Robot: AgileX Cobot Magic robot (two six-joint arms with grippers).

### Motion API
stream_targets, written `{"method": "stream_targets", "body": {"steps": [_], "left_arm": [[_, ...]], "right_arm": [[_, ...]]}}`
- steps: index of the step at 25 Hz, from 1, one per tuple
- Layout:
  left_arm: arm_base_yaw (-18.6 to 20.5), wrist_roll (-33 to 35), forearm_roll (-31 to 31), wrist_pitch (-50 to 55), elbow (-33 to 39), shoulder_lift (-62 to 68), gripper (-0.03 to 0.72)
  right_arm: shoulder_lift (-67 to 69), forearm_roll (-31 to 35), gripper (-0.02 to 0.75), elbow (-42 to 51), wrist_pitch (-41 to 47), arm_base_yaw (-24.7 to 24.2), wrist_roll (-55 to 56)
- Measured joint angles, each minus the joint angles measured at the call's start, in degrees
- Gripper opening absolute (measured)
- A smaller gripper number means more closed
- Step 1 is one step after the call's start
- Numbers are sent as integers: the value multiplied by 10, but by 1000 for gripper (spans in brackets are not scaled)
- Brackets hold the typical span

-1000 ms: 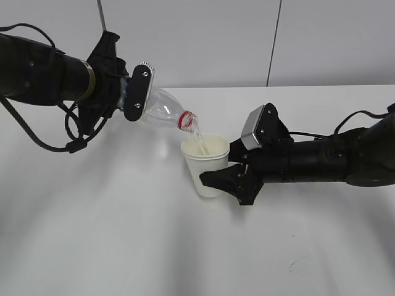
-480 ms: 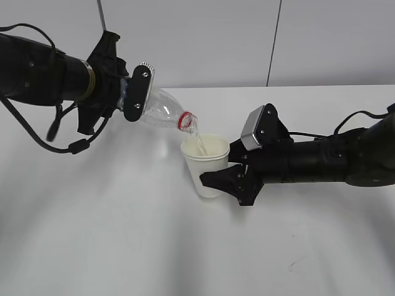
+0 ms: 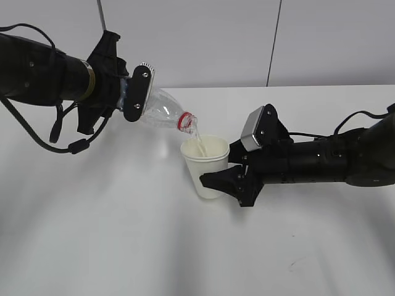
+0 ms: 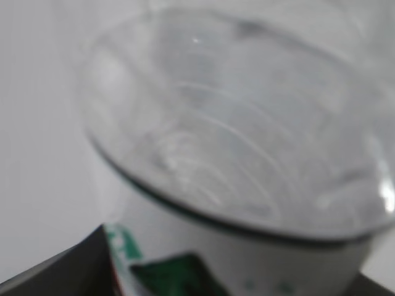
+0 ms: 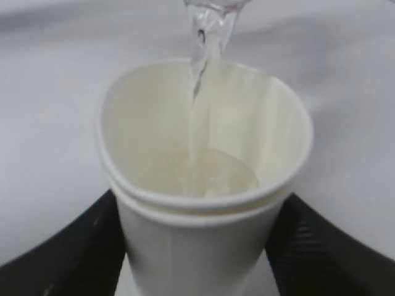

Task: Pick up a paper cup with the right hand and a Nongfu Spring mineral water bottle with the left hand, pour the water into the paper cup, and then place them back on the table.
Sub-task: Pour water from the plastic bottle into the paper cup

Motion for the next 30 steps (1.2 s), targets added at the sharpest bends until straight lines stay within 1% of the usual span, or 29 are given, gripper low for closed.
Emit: {"method": "stream_targets", "body": {"steps": [8, 16, 30], "left_arm": [[0, 0, 2, 0, 0, 0, 385], [0, 0, 19, 0, 0, 0, 385], [0, 0, 24, 7, 0, 0, 385]], "right_arm": [[0, -10, 489, 0, 1, 0, 0], [0, -25, 489, 0, 1, 0, 0], [0, -28, 489, 0, 1, 0, 0]]}}
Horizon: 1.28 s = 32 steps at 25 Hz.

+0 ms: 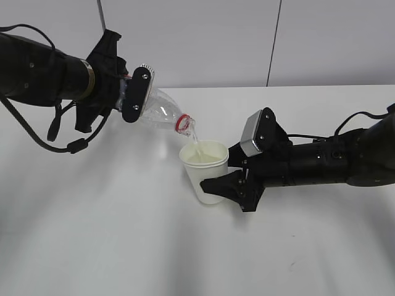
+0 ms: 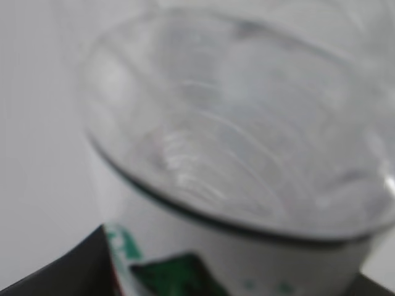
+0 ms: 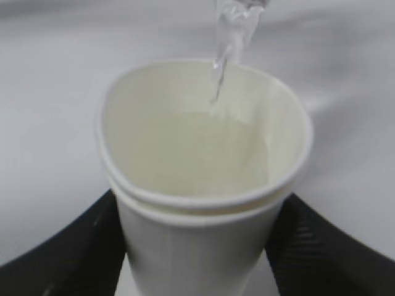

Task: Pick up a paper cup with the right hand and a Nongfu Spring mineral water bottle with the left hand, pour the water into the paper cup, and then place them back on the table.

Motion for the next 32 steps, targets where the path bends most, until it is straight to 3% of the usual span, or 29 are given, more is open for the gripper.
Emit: {"method": "stream_targets", "body": {"steps": [6, 16, 23, 32], "left_arm": [[-1, -13, 1, -1, 0, 0, 385], [-36, -107, -26, -29, 0, 0, 384], [-36, -160, -112, -37, 0, 0, 384], [-4, -222, -312, -152, 0, 0, 384]], "right_arm": [[0, 0, 489, 0, 0, 0, -3], [0, 49, 489, -16, 2, 0, -37], [-25, 89, 489, -17, 16, -8, -56], [-63, 193, 489, -17, 30, -15, -84]]}}
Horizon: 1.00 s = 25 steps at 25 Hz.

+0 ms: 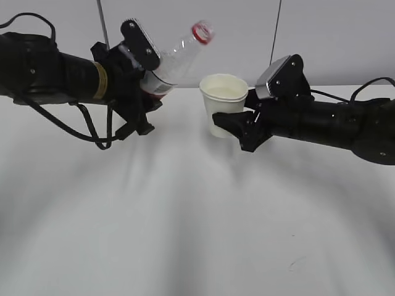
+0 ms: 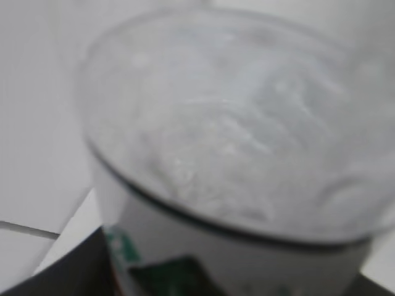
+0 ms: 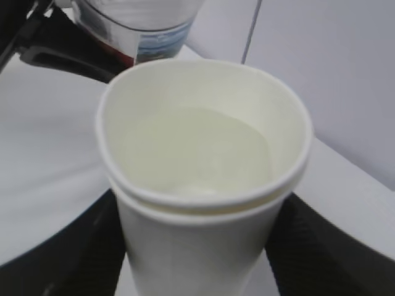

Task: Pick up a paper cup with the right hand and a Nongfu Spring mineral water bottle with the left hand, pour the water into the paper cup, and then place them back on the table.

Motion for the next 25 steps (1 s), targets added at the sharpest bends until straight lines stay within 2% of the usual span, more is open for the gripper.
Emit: {"method": "stream_targets", "body": {"steps": [3, 7, 15, 19, 25], "left_arm": [[16, -2, -81, -46, 0, 0, 384], [36, -3, -152, -107, 7, 0, 384], [55, -3, -247, -244, 87, -2, 384], [55, -3, -271, -314, 118, 0, 383], [57, -3, -309, -364, 126, 47, 383]], "right_arm": [[-3, 42, 489, 0, 0, -3, -5], [-3, 97, 489, 0, 0, -9, -9], [-3, 198, 489, 0, -2, -13, -66], [-3, 245, 489, 0, -2, -13, -83], [13, 266, 489, 0, -7, -13, -100]]}}
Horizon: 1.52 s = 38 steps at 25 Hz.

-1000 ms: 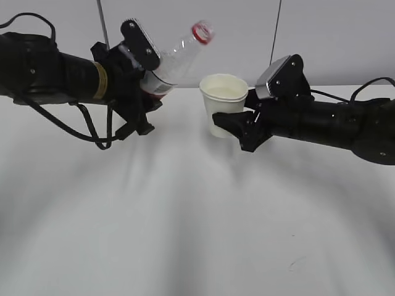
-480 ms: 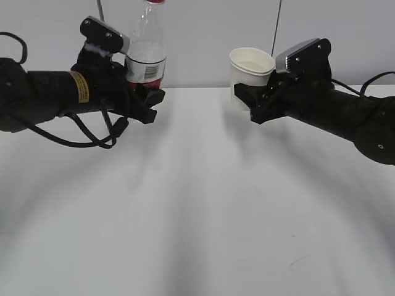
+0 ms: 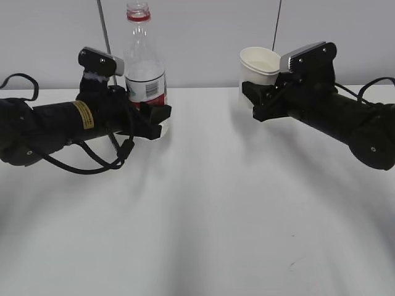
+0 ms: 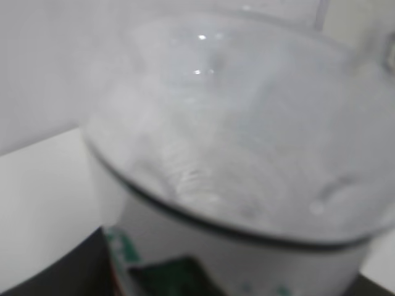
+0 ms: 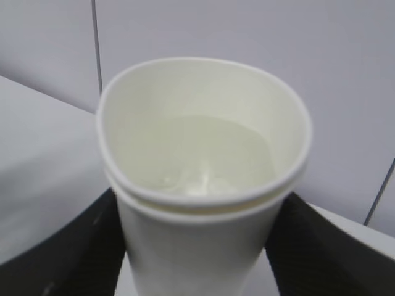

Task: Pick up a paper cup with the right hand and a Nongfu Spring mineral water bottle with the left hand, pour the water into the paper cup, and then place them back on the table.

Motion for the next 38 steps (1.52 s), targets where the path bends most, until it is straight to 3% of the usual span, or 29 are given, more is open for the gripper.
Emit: {"method": "stream_targets", "body": {"steps": [15, 33, 35, 38], "left_arm": [[2, 2, -2, -66, 0, 91, 383], [2, 7, 6, -100, 0, 127, 383], [2, 11, 12, -100, 0, 127, 386], [3, 15, 27, -97, 0, 127, 453]], "right_arm": [[124, 4, 489, 2, -75, 0, -31], [181, 15, 490, 2, -141, 0, -79], [181, 16, 525, 2, -141, 0, -79], [182, 17, 631, 2, -142, 0, -79]]}}
